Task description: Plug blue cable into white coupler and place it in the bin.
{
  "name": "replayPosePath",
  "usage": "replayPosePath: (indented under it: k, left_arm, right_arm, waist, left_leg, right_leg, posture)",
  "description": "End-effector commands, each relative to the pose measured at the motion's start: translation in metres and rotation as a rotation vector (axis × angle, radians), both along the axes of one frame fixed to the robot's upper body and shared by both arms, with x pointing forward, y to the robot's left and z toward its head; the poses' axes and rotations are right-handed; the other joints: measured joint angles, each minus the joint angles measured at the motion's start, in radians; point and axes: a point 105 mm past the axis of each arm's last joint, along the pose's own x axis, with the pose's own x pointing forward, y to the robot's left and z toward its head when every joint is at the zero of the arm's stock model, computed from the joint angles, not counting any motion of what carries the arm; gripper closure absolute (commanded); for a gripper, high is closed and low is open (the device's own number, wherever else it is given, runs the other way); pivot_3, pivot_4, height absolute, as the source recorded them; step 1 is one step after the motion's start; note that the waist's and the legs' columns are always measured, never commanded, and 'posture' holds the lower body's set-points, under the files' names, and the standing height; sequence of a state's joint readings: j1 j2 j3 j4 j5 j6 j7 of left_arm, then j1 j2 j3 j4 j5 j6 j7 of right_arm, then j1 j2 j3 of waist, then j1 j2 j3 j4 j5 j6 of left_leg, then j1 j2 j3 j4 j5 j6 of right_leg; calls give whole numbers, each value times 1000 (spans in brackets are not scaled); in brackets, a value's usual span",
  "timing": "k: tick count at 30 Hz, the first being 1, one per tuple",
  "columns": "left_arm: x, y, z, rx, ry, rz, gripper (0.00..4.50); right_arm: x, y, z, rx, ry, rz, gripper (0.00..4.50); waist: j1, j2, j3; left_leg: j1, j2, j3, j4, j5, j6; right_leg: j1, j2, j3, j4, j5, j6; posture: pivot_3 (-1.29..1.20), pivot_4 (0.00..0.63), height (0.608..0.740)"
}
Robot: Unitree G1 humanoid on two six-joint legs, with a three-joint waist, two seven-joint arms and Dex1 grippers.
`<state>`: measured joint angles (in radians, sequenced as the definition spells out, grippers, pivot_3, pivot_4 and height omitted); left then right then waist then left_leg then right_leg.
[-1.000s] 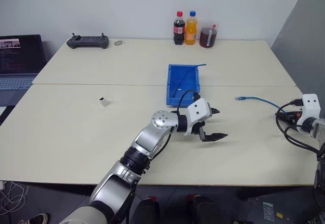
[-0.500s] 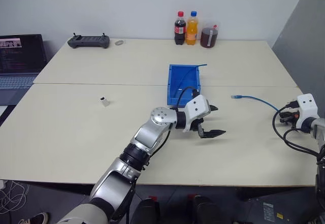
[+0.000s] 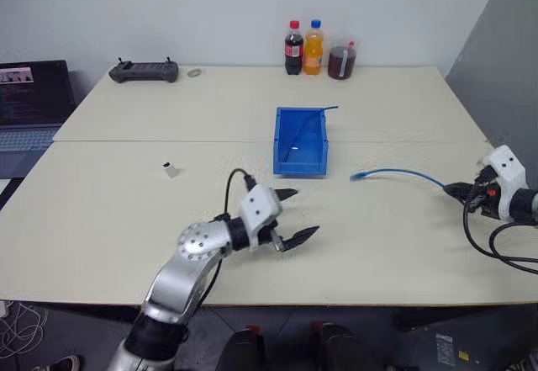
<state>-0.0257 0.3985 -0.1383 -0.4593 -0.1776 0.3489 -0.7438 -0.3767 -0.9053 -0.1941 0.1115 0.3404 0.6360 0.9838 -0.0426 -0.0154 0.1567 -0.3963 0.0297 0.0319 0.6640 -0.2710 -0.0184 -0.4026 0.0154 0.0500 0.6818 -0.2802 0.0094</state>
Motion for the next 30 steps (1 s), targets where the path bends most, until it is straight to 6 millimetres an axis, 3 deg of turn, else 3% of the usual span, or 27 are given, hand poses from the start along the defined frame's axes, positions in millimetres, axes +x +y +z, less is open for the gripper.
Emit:
replayPosePath:
  k: [1,6,11,15,22,27,30]
  left_arm:
    - [-29,23,3,0,6,138,0]
    - [-63,52,-17,27,101,332,0]
    - [-65,78,-18,-24,97,574,0]
    - [-73,84,-30,-45,120,683,0]
    - [-84,72,-37,-84,147,706,0]
    - [-91,52,-38,-128,206,614,0]
    - [-92,53,-35,-134,217,575,0]
  right_arm:
    - [9,63,13,94,-63,88,4450]
    - [9,157,-1,212,-49,228,4450]
    - [7,207,-30,195,3,316,4450]
    - [10,215,-50,178,54,310,4450]
    - [4,221,-68,179,107,338,4450]
    - [9,228,-70,180,98,337,4450]
    - [11,231,-68,183,86,347,4450]
  waist:
    - [-12,-3,0]
    - [3,-3,1]
    - [22,-7,0]
    - [14,-9,-1]
    - [10,-9,0]
    - [9,-9,0]
    - [8,-9,0]
  left_leg:
    - [0,1,0,0,0,0]
    - [-2,0,-3,0,0,0]
    - [-4,-3,-2,1,-1,1]
    - [-4,-2,-1,1,-1,1]
    - [-3,-1,-1,0,-1,1]
    - [-3,-1,-1,0,-1,1]
    - [-3,-1,-1,0,-1,1]
  right_leg:
    - [0,1,0,0,0,0]
    - [-2,-1,-3,0,0,0]
    - [-2,-4,-4,-2,0,0]
    - [-2,-4,-4,-2,2,-3]
    - [-3,-2,-3,-2,1,-4]
    - [-3,-1,-3,-1,-1,-1]
    - [-3,-1,-3,-1,-1,-2]
  posture:
    - [0,150,740]
    - [0,150,740]
    - [0,150,740]
    - [0,150,740]
    - [0,150,740]
    - [0,150,740]
    - [0,150,740]
